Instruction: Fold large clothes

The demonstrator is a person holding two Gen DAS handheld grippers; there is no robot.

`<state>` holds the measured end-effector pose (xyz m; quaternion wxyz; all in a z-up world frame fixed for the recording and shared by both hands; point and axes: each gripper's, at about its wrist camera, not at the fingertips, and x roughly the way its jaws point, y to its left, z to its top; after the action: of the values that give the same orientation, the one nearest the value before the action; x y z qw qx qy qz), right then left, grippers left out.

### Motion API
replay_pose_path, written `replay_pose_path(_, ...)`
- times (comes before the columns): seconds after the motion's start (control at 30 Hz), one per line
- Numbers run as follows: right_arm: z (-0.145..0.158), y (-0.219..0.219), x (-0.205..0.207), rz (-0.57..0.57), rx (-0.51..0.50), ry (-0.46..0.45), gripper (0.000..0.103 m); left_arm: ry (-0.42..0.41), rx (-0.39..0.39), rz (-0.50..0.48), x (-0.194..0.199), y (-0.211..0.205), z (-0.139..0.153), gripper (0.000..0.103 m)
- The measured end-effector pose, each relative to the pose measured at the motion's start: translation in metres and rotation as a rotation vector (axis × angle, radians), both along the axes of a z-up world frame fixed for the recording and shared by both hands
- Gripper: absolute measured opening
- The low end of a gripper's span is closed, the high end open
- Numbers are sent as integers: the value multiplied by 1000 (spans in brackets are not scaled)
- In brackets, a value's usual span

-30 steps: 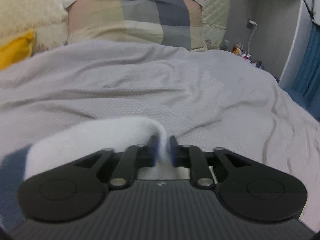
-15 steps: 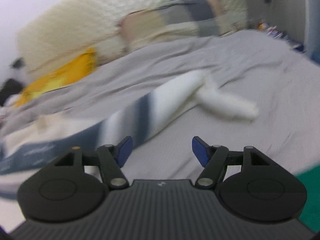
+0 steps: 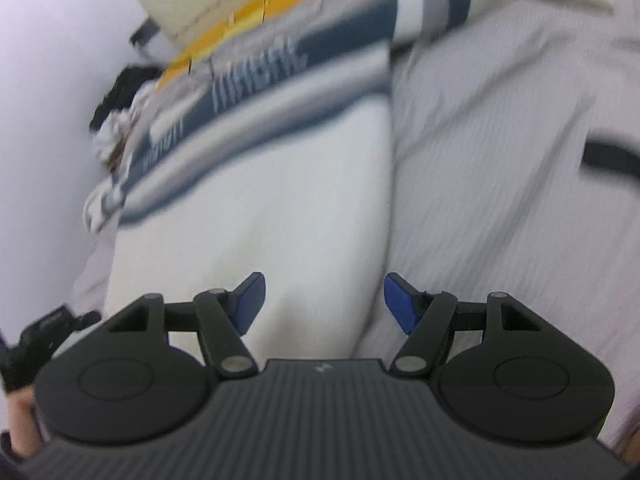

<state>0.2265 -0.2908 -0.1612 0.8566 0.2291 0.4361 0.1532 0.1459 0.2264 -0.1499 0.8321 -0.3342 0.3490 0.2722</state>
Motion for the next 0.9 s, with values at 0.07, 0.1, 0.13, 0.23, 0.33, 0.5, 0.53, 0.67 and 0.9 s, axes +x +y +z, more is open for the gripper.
replay_pose_path(0.07,-13,9,-7,38,67,14,68,-10,-30,14,-2,3,-4,72)
replay_pose_path(0.1,-15,14,-9,79,104,2,69,-9,-18,10,-2,3,-2,72)
replay_pose_path(0.13,-13,20,-11,113,116,-18,69,-10,-6,-5,-2,0,0,72)
replay_pose_path(0.23,-7,32,-14,163,109,-75,58,-8,-7,-80,2,-8,0,72)
replay_pose_path(0.33,-8,29,-12,119,73,-53,27,-17,-19,-121,-2,-14,0,70)
replay_pose_path(0.5,-3,16,-12,101,57,-35,13,-74,-188,-164,-13,-21,-3,53)
replay_pose_path(0.53,1,14,-13,114,52,-54,12,-80,-202,-167,-14,-23,-3,49)
replay_pose_path(0.67,30,3,-24,115,41,-129,10,-100,-244,-223,-25,-28,12,11)
replay_pose_path(0.9,80,-18,-56,136,18,-180,9,-183,-303,-311,-55,-25,69,8)
